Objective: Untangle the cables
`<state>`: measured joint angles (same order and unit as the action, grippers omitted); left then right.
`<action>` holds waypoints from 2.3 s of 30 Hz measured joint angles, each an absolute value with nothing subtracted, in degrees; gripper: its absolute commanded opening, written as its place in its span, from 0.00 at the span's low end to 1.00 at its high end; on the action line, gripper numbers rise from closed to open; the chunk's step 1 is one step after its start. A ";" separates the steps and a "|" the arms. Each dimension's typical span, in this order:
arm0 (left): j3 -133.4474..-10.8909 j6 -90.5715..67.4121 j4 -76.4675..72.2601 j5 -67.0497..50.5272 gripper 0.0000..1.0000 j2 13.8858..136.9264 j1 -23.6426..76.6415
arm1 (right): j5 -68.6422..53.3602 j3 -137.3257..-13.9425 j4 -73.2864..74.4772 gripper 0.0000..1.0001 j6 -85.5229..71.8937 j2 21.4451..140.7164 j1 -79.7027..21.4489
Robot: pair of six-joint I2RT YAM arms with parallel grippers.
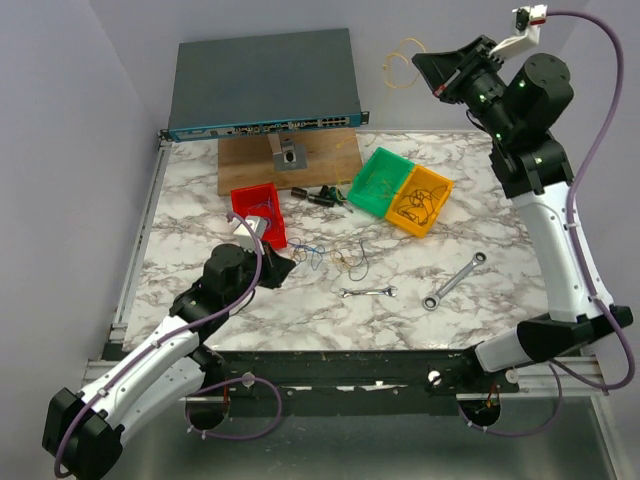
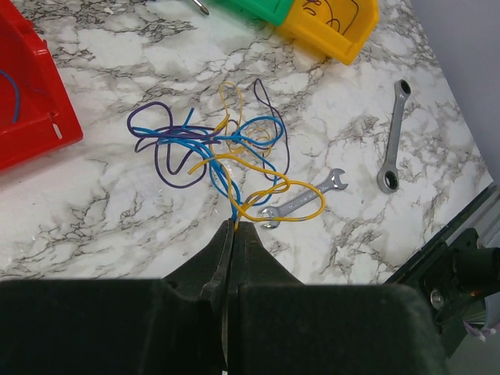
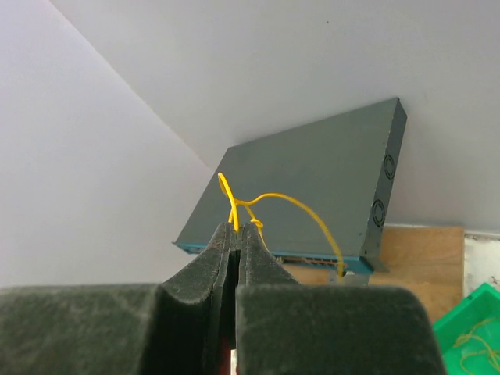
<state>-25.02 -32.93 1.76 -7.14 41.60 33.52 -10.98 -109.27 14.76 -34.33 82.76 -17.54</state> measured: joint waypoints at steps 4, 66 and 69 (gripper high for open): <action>-25.04 -32.42 1.78 -7.14 0.00 41.89 33.52 | -10.17 -109.30 11.00 0.01 -34.50 86.63 -17.54; -25.82 -31.22 1.80 -7.16 0.00 44.31 33.89 | 5.32 -87.44 0.01 0.01 -31.14 95.09 -17.54; -25.82 -31.22 1.80 -7.16 0.00 44.31 33.89 | 5.06 -87.22 -0.75 0.01 -32.10 95.15 -17.54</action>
